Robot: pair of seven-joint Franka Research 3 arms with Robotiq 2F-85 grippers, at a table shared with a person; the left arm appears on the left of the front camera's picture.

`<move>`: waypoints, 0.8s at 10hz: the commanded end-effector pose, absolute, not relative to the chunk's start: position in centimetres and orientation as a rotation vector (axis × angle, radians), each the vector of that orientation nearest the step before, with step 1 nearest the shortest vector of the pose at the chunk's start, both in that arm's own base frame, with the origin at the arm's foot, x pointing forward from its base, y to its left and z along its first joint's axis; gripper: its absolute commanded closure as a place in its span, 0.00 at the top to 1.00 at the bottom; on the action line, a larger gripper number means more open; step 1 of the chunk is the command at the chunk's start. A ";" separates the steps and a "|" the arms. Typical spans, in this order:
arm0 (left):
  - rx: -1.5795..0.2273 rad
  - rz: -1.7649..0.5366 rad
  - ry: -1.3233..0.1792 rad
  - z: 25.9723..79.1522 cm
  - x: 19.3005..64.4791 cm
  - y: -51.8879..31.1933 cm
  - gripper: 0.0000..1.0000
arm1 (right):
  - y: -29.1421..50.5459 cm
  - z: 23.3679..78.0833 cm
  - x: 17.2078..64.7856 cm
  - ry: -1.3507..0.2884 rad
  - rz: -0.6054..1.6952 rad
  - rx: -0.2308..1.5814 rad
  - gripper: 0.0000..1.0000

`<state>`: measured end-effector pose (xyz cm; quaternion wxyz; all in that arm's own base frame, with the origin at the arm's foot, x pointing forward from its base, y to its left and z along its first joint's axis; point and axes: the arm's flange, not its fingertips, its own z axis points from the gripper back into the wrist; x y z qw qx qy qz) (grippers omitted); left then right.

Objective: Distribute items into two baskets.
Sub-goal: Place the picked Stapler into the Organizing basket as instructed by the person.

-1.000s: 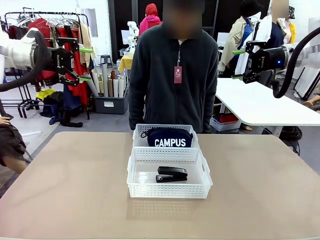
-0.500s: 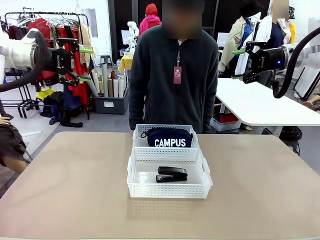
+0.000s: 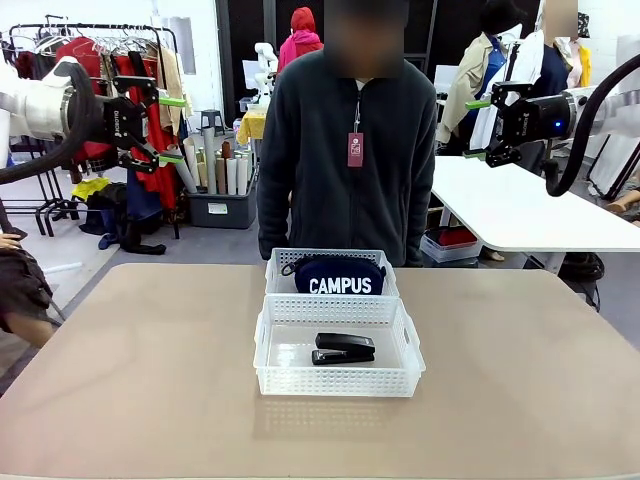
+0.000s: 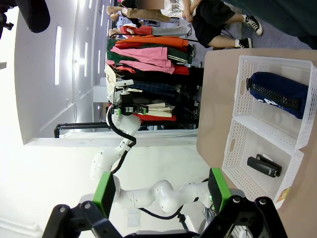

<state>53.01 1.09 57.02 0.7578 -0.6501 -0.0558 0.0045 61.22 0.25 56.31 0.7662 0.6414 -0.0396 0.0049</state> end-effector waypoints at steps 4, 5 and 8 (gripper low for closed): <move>-1.418 0.019 -0.119 57.3 52.9 1.1 1.00 | 0.3 56.6 61.1 -0.085 0.012 1.394 1.00; -1.418 0.019 -0.119 57.3 52.9 1.1 1.00 | 0.3 56.6 61.1 -0.085 0.012 1.394 1.00; -1.418 0.019 -0.119 57.3 52.9 1.1 1.00 | 0.3 56.6 61.1 -0.085 0.012 1.394 1.00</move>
